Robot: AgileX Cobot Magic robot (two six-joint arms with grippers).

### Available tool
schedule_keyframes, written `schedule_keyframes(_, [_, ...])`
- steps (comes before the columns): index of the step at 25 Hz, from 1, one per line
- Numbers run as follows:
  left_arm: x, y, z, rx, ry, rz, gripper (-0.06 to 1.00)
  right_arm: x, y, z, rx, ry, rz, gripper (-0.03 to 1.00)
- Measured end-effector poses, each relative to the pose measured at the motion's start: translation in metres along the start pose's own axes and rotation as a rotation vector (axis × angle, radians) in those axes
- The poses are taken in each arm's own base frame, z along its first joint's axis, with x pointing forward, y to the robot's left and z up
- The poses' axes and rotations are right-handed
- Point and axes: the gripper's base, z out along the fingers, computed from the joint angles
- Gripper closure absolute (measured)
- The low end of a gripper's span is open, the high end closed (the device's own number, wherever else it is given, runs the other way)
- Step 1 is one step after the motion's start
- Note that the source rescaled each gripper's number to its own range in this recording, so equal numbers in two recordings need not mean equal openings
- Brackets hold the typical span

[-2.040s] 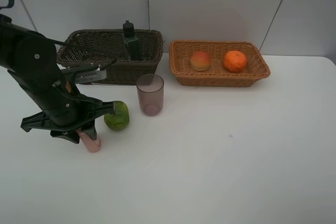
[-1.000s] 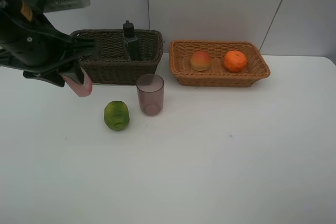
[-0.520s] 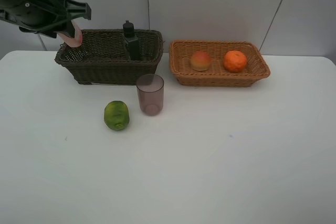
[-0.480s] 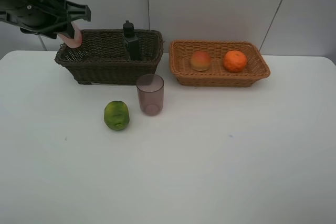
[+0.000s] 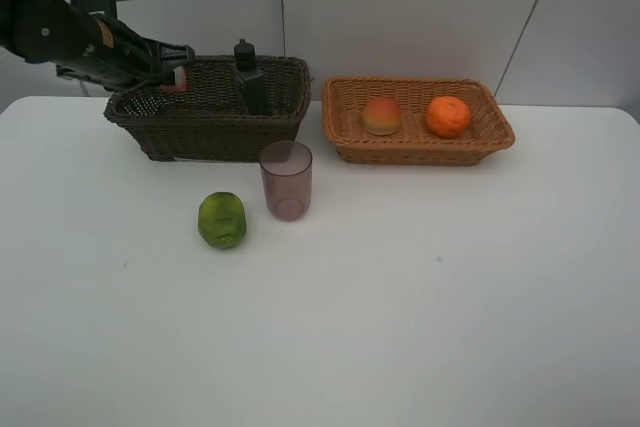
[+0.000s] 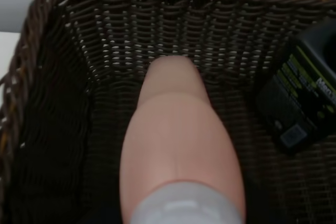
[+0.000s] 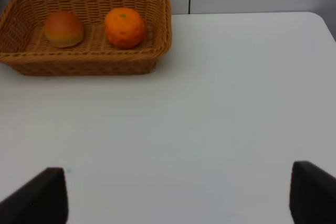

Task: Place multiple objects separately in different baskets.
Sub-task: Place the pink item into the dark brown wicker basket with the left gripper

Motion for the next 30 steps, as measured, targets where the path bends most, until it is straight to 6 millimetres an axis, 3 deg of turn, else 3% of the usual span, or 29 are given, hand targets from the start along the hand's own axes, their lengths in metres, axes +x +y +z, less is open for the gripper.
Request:
schedule_keyframes(7, [0.013, 0.002, 0.036, 0.02, 0.024, -0.002, 0.56, 0.0, 0.0, 0.0, 0.0, 0.0, 0.0, 0.12])
schedule_keyframes(16, [0.016, 0.002, 0.039, 0.017, 0.033, 0.005, 0.54, 0.0, 0.0, 0.0, 0.0, 0.0, 0.0, 0.12])
schedule_keyframes(17, [0.016, 0.002, 0.039, 0.017, 0.033, 0.004, 0.49, 0.0, 0.0, 0.0, 0.0, 0.0, 0.0, 0.12])
schedule_keyframes(19, [0.015, 0.002, 0.039, 0.018, 0.031, 0.005, 0.25, 0.0, 0.0, 0.0, 0.0, 0.0, 0.0, 0.12])
schedule_keyframes(22, [0.015, 0.002, 0.039, 0.018, 0.03, 0.005, 0.01, 0.0, 0.0, 0.0, 0.0, 0.0, 0.0, 0.12])
schedule_keyframes(25, [0.014, 0.002, 0.038, 0.016, 0.03, 0.005, -0.05, 0.0, 0.0, 0.0, 0.0, 0.0, 0.0, 0.12])
schedule_keyframes(30, [0.001, 0.0, 0.023, 0.0, 0.013, 0.008, -0.05, 0.0, 0.0, 0.0, 0.0, 0.0, 0.0, 0.12])
